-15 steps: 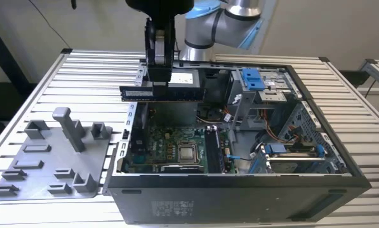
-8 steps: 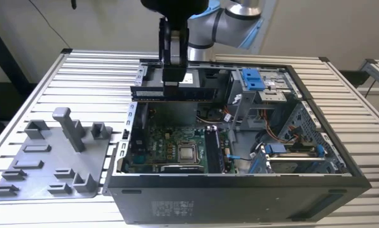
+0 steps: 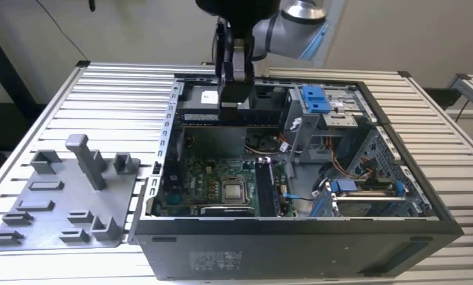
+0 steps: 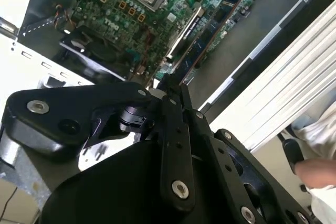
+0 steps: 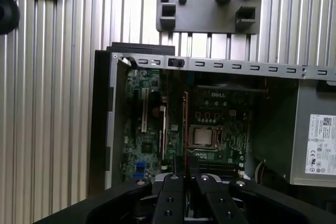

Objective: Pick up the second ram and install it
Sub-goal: 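Pick up the second ram and move it above second insertion slot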

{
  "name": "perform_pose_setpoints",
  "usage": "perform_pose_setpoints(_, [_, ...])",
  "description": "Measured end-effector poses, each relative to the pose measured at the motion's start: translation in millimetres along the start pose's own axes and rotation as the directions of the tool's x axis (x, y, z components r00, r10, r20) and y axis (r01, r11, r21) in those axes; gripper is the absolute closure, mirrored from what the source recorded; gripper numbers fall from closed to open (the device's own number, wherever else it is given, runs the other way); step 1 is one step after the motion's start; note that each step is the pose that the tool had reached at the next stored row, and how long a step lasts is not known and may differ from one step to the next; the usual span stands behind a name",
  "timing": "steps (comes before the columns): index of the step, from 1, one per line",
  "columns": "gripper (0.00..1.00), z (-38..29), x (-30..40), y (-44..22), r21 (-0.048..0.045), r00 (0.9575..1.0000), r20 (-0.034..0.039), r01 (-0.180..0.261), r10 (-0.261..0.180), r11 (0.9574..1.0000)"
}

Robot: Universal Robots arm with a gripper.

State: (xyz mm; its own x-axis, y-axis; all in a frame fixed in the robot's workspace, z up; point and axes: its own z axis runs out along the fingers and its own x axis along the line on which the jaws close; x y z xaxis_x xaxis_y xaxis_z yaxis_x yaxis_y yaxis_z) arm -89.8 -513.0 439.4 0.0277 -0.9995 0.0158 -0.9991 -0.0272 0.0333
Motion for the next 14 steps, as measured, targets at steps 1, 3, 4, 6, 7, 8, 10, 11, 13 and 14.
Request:
perform_pose_setpoints(1, [0.86,-0.1,0.1,-2.1,0.0000,1.0000,-0.0001,0.000,0.000,1.0000])
perform_pose_setpoints(3, [0.86,-0.2,0.2,-6.5,-0.0001,1.0000,-0.0001,0.000,0.000,1.0000])
perform_pose_setpoints(4, [0.86,-0.3,0.2,-8.8,-0.0001,1.0000,-0.0001,0.000,0.000,1.0000])
perform_pose_setpoints(6, [0.86,-0.4,0.4,-13.5,-0.0001,1.0000,0.0000,0.000,0.000,1.0000])
perform_pose_setpoints(7, [0.86,-0.6,0.5,-16.2,-0.0002,1.0000,0.0000,0.000,0.000,1.0000])
perform_pose_setpoints(8, [0.86,-0.6,0.5,-18.8,-0.0003,1.0000,-0.0001,0.000,0.000,1.0000])
perform_pose_setpoints(10, [0.86,-0.8,0.7,-24.2,-0.0004,1.0000,-0.0001,0.000,0.000,1.0000])
perform_pose_setpoints(11, [0.86,-0.9,0.7,-27.0,-0.0005,1.0000,-0.0001,0.000,0.000,1.0000])
perform_pose_setpoints(13, [0.86,-1.1,0.9,-32.3,-0.0006,1.0000,-0.0001,0.000,0.000,1.0000])
perform_pose_setpoints(14, [0.86,-1.2,1.0,-35.0,-0.0006,1.0000,-0.0001,0.000,0.000,1.0000])
